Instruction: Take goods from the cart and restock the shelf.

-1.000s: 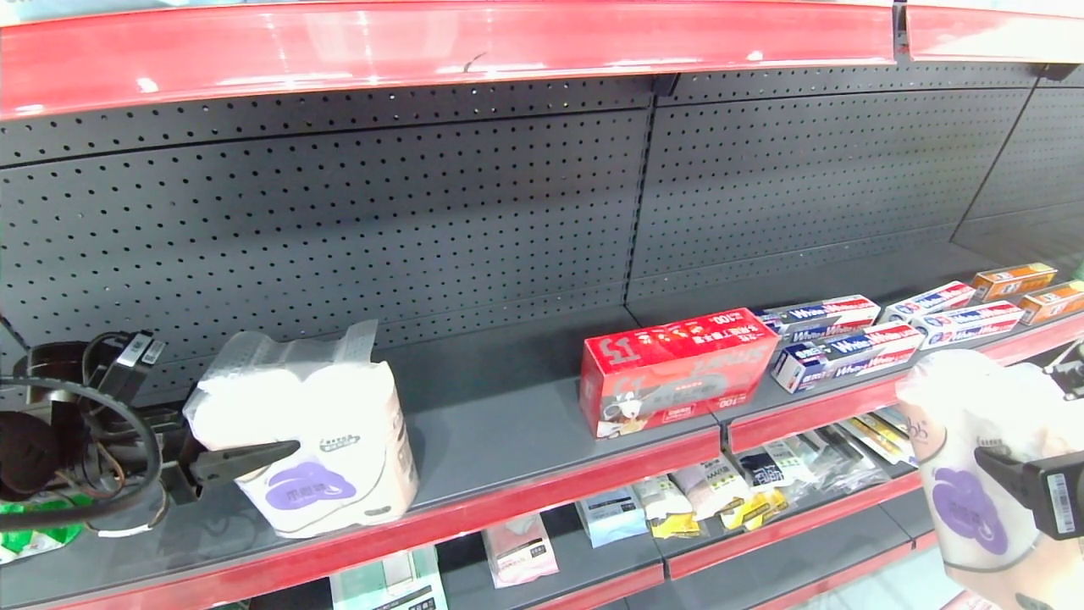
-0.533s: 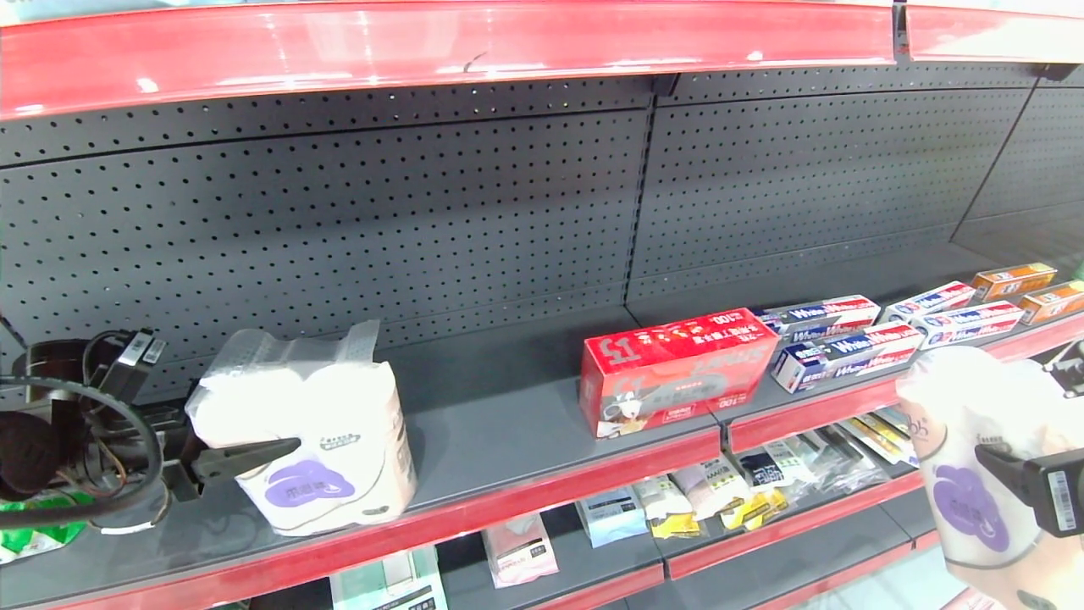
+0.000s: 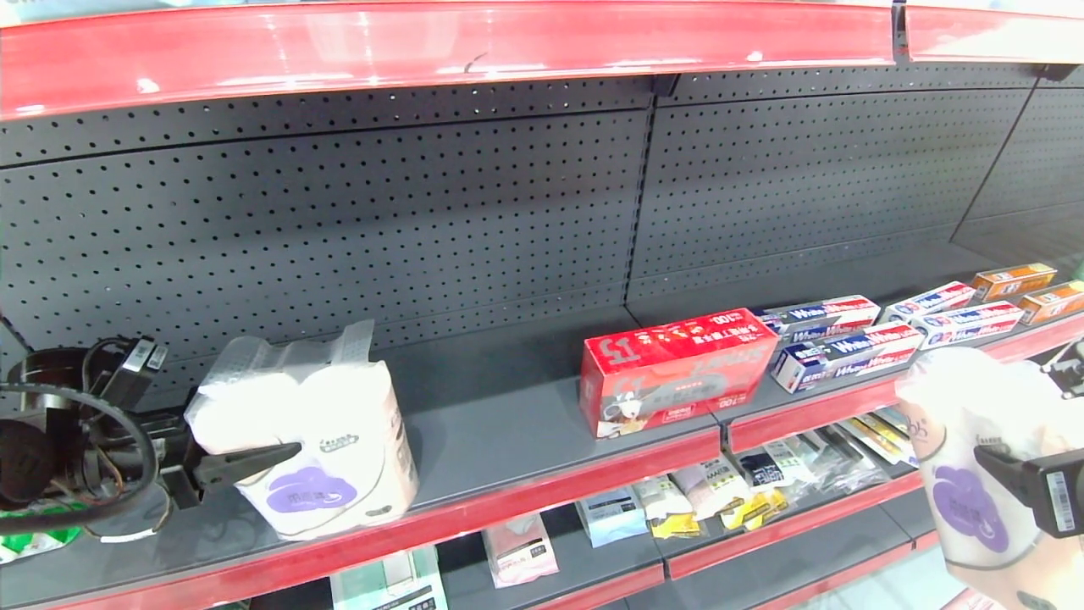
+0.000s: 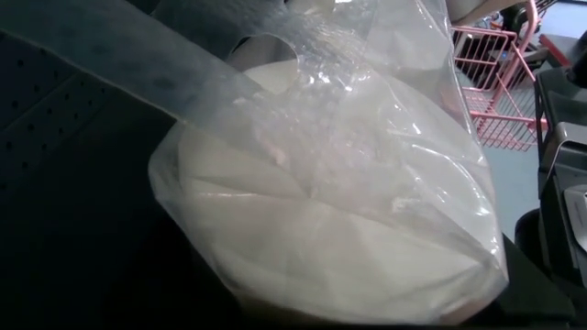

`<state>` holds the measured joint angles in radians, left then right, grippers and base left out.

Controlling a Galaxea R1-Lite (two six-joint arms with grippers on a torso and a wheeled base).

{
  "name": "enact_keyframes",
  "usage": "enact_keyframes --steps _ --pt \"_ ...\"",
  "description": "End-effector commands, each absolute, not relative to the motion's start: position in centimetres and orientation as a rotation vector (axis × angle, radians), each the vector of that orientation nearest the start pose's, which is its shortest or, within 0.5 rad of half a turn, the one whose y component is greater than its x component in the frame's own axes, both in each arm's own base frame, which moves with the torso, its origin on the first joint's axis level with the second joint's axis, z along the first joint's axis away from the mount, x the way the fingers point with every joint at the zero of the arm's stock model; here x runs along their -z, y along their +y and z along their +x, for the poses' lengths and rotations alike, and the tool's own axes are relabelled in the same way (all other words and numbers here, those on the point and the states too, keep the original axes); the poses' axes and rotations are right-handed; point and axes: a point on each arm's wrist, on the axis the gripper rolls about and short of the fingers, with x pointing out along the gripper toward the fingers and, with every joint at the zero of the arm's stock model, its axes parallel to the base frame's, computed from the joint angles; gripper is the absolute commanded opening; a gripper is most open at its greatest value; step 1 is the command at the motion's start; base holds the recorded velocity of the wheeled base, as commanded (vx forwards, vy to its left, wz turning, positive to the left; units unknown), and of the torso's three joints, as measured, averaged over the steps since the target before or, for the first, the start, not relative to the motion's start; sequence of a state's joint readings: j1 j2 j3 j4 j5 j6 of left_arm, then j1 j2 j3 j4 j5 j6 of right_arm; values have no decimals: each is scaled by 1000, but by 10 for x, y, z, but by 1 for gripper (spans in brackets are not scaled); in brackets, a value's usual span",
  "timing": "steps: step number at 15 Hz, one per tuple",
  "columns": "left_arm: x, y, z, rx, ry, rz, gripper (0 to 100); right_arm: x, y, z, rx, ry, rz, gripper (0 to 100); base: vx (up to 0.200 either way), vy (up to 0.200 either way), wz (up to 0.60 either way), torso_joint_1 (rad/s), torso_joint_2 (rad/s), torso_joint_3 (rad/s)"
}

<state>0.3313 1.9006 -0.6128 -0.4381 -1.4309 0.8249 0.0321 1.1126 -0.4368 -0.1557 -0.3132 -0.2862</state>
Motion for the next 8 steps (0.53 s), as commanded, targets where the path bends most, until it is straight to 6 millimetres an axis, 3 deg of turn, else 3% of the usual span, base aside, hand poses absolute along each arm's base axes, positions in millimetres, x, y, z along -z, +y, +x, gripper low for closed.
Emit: enact_keyframes --steps 1,8 --pt "-76 68 267 1139 107 48 0 -168 -2 139 198 551 -369 0 0 0 0 0 0 0" --pt "-75 68 267 1131 115 54 0 -167 -2 138 200 552 -370 0 0 0 0 0 0 0"
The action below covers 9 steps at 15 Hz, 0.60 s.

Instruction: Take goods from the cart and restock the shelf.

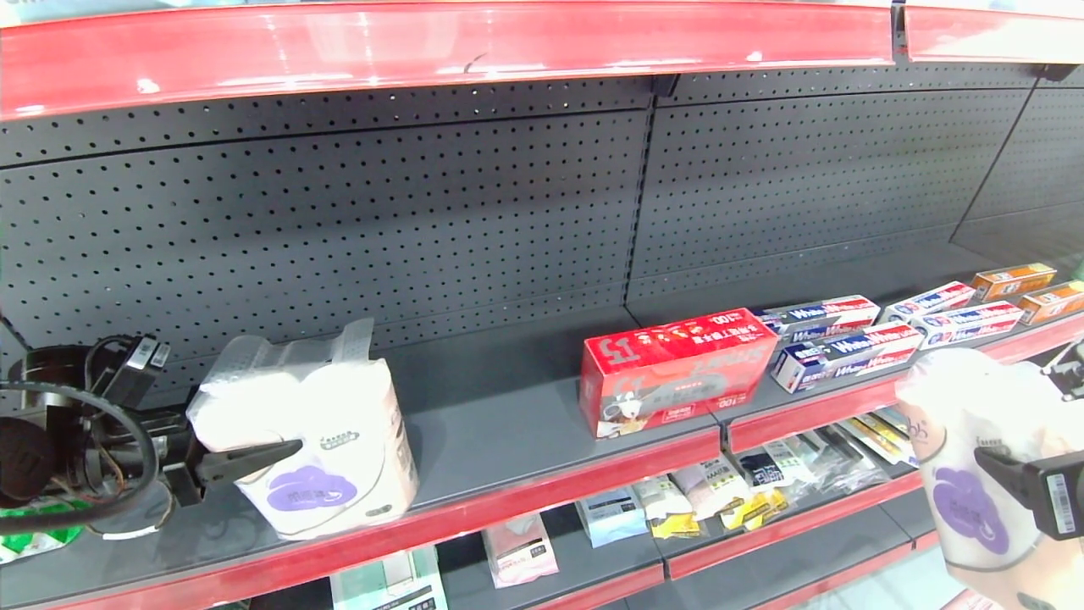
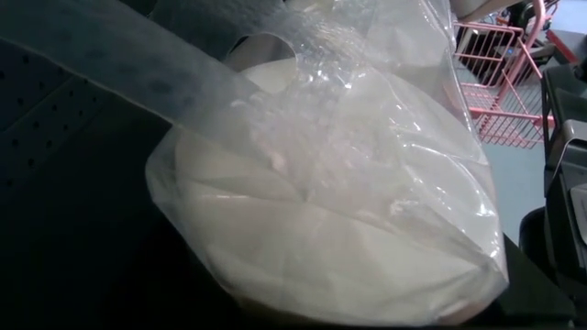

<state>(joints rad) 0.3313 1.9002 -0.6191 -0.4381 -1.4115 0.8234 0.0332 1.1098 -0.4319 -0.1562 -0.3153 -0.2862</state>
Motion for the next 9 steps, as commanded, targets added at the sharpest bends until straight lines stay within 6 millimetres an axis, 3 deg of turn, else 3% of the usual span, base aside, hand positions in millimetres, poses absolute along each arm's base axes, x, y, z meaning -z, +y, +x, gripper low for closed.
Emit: enact_keyframes --steps 1,9 --pt "-75 68 266 1131 118 50 0 -167 -2 138 202 553 -370 0 0 0 0 0 0 0" --pt "-80 68 267 1129 110 59 0 -166 -2 137 202 557 -369 0 0 0 0 0 0 0"
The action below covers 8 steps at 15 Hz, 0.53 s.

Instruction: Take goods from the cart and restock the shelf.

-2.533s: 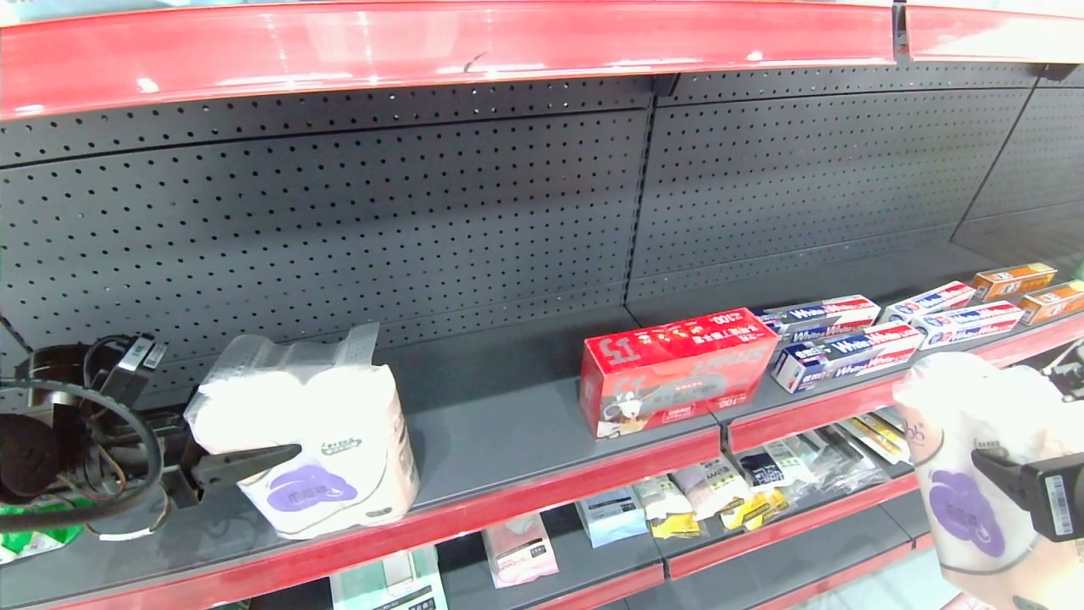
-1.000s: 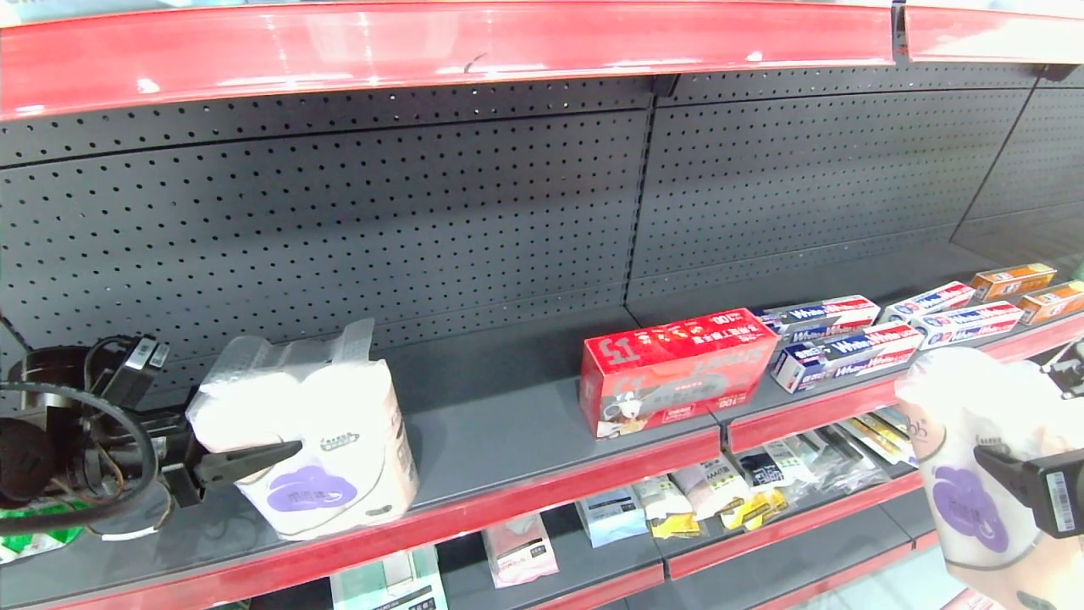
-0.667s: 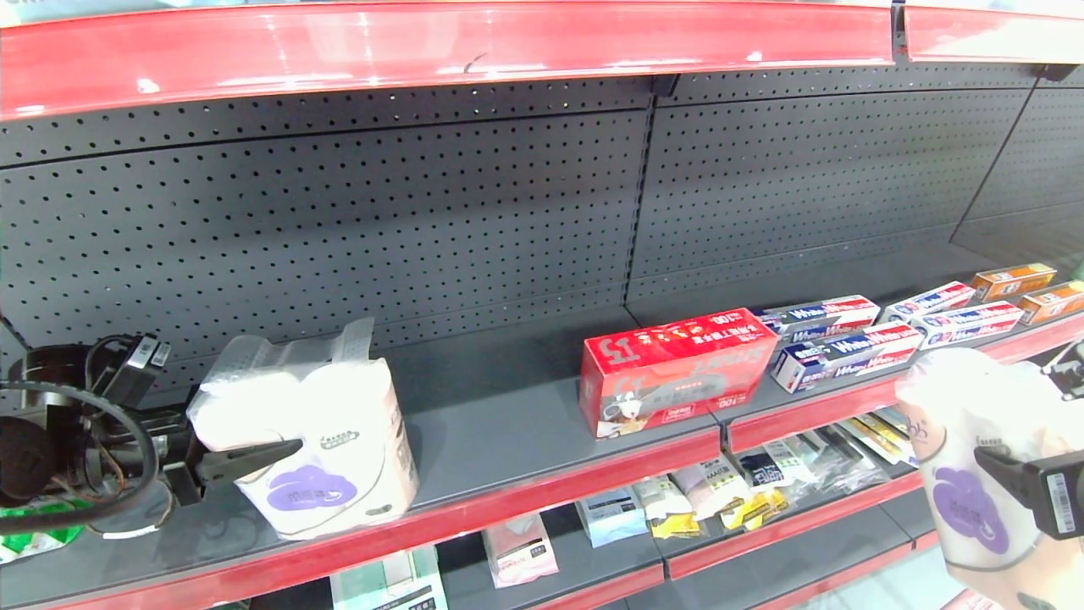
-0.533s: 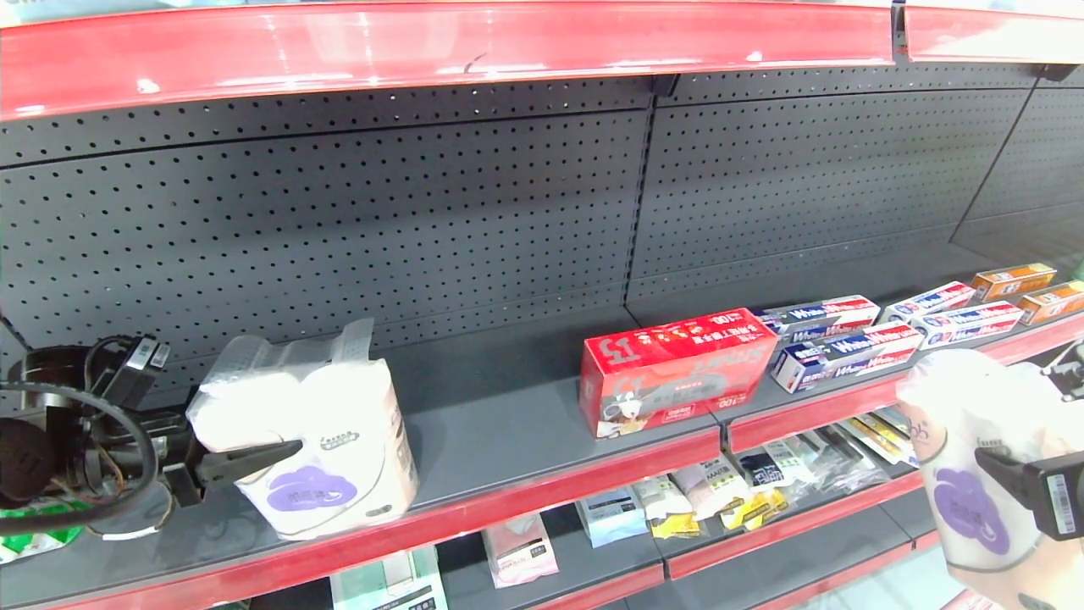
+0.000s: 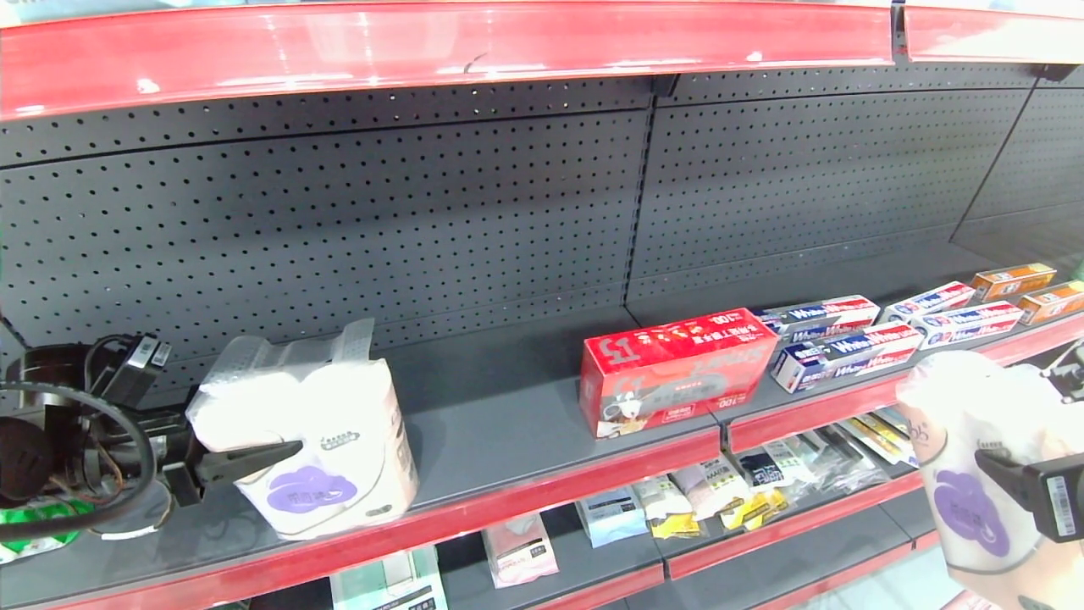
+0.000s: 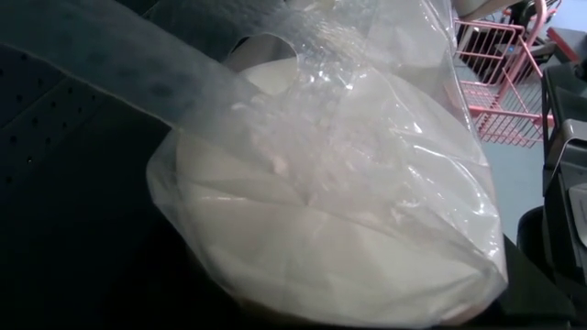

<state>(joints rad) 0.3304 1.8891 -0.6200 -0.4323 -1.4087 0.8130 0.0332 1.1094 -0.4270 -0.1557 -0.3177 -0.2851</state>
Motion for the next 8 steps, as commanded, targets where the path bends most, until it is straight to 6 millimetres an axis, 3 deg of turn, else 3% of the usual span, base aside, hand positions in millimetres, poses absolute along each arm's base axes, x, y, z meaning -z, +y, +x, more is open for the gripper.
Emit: enact_keyframes --steps 1,8 --pt "-81 68 267 1124 114 60 0 -166 -2 137 201 558 -369 0 0 0 0 0 0 0" --pt "-80 69 267 1116 122 61 0 -165 -2 138 201 561 -370 0 0 0 0 0 0 0"
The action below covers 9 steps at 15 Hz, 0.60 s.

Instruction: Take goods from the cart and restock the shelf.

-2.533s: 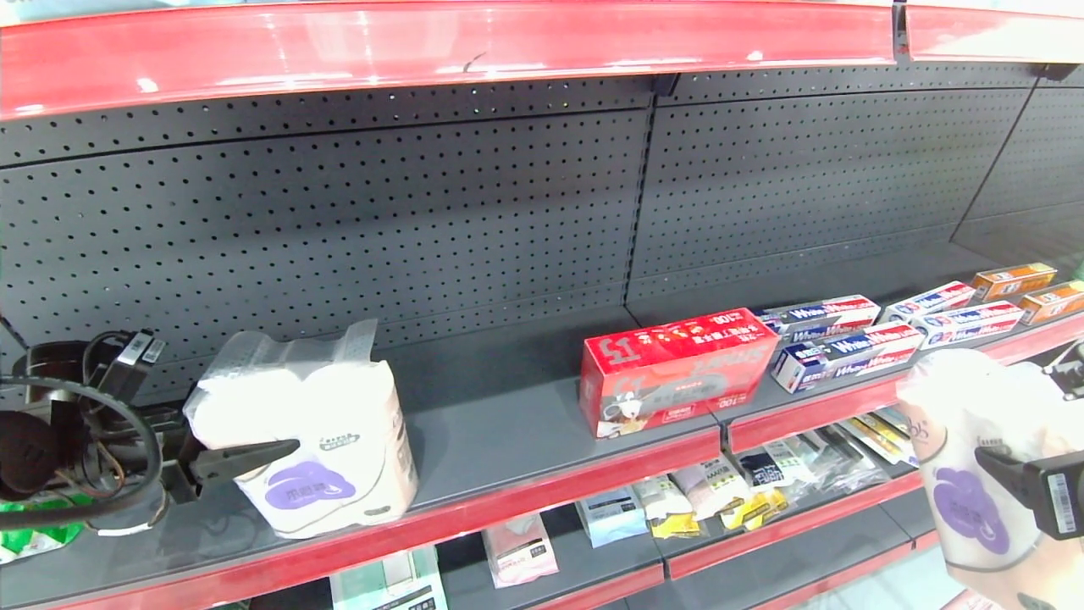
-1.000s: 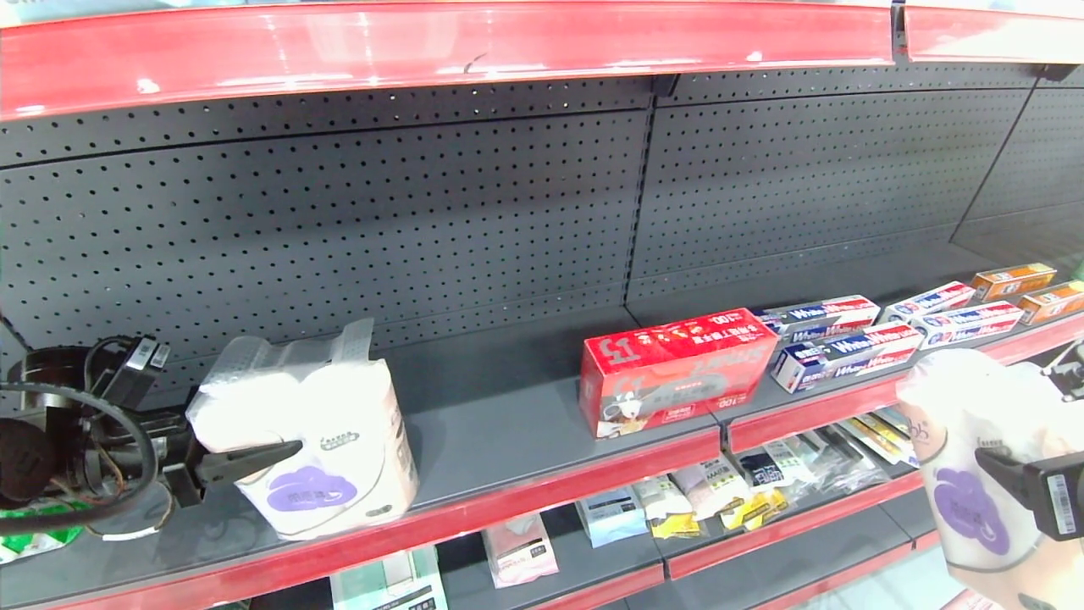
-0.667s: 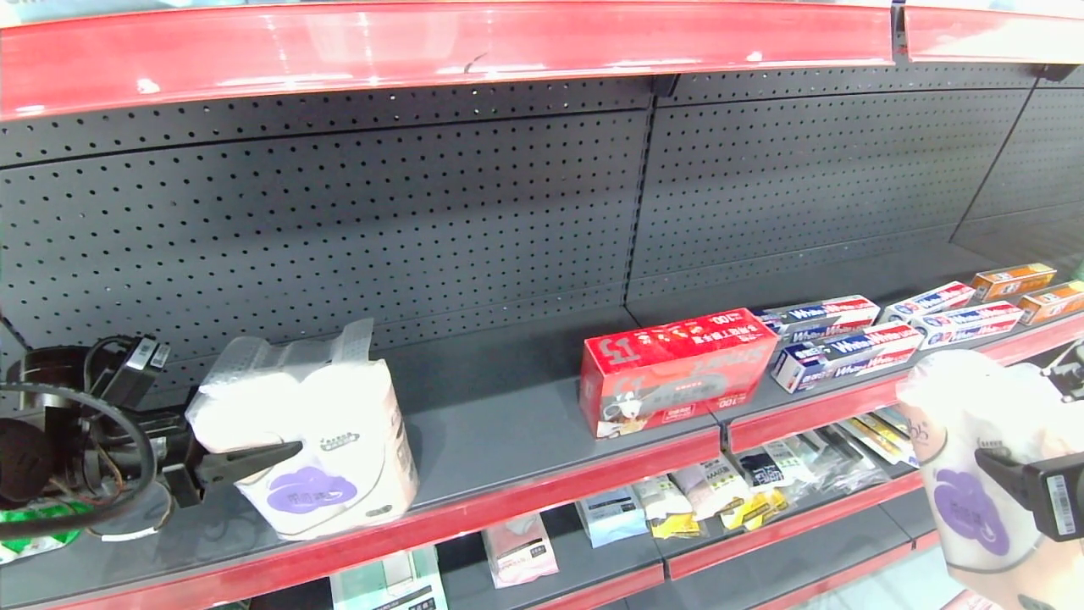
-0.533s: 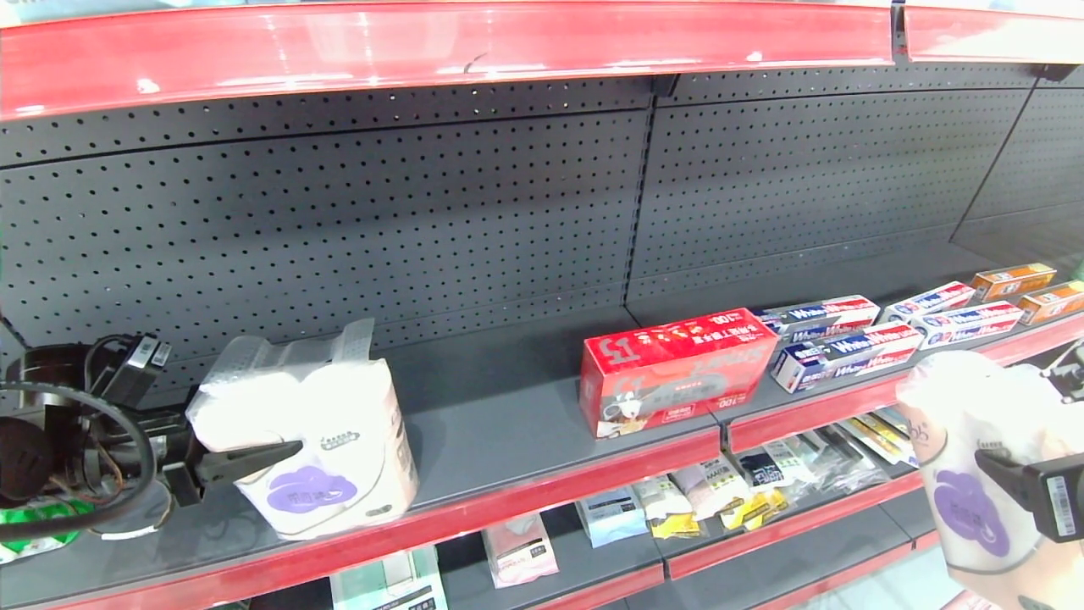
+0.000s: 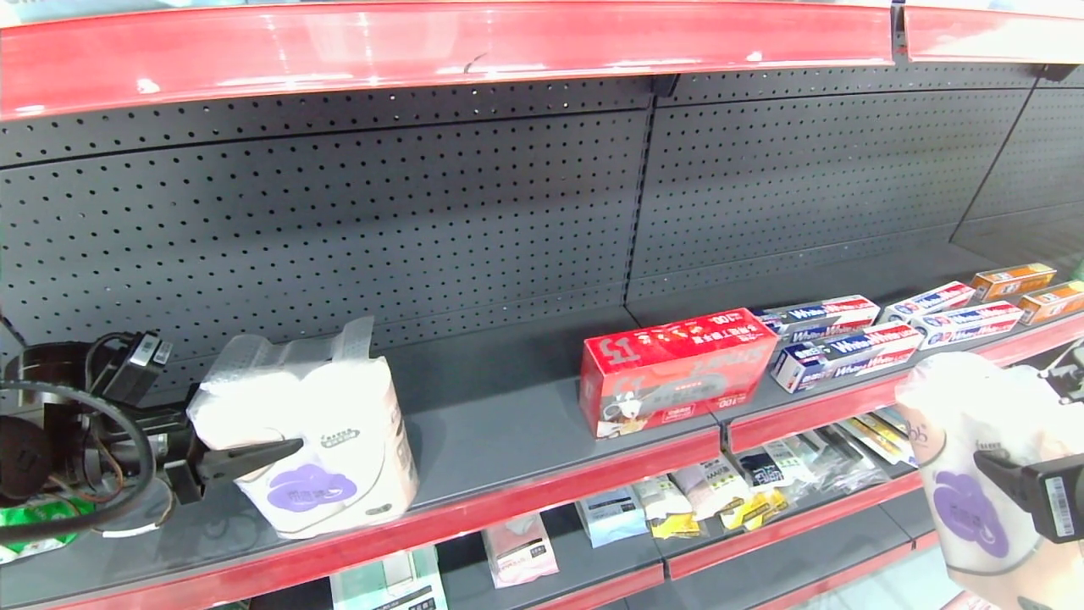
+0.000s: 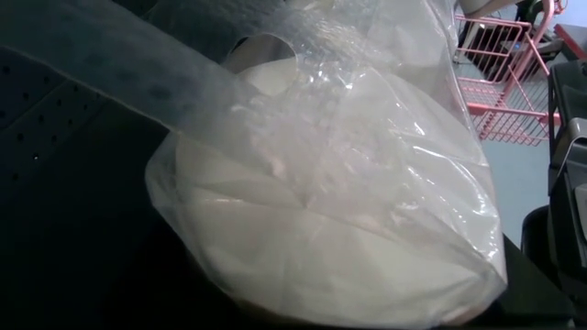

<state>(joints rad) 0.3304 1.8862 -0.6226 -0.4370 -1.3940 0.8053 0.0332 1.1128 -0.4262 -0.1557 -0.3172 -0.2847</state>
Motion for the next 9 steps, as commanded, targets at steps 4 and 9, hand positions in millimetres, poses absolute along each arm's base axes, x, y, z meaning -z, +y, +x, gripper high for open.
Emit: enact_keyframes --steps 4,9 --pt "-80 68 267 1117 127 55 0 -163 -2 138 199 574 -372 0 0 0 0 0 0 0" --pt "-80 69 267 1116 130 49 100 -162 -2 139 198 578 -372 0 0 0 0 0 0 0"
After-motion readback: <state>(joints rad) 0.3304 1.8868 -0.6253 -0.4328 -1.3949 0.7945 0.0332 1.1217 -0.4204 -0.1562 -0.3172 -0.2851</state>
